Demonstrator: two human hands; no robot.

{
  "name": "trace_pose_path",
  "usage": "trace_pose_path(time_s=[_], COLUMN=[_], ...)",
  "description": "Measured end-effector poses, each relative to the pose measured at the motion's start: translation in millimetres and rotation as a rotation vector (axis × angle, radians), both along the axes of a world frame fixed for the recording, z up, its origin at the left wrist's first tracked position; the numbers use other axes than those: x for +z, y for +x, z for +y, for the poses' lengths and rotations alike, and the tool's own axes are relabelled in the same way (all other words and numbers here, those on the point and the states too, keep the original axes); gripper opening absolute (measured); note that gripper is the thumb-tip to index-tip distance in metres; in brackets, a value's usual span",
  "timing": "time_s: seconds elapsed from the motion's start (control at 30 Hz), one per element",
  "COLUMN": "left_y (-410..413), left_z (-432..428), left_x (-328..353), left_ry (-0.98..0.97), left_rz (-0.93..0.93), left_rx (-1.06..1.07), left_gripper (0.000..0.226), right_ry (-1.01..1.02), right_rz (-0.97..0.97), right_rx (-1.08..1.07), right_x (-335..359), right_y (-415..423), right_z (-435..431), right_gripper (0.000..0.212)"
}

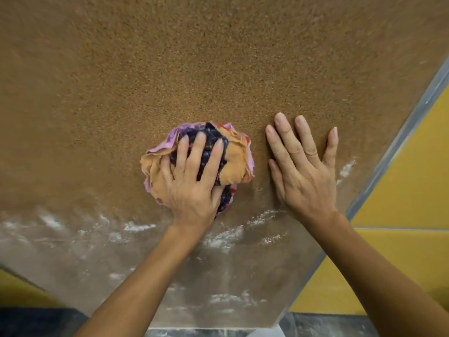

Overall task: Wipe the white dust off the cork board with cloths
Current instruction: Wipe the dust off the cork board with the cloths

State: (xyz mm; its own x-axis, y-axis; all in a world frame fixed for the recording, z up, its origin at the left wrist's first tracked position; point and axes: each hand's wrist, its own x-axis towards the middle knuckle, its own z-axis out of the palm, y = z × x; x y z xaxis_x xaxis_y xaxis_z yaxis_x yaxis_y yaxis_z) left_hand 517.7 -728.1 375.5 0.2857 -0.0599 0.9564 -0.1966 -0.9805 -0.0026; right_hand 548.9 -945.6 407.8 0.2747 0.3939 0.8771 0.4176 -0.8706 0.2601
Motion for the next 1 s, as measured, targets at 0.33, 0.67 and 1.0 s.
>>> trace_pose_path(time_s=[0.33,0.67,1.0], left_y=[-13,19,6], left_z=[-33,-91,-105], left_x=[-91,-29,-14], left_ry=[0.458,0.045,0.166], left_rz=[0.235,-0.021,0.079], left_rx=[-0.031,-0.004,-0.062], left_gripper=[0.087,0.05,0.056], right_ry=[0.021,0.2,0.566], right_rz=[-0.129,-0.093,-0.016], right_rx=[0.027,0.17,0.104], right_x=[9,-3,-7], right_y=[12,7,6], right_z=[-54,-68,-112], right_gripper=[0.049,0.052,0.072])
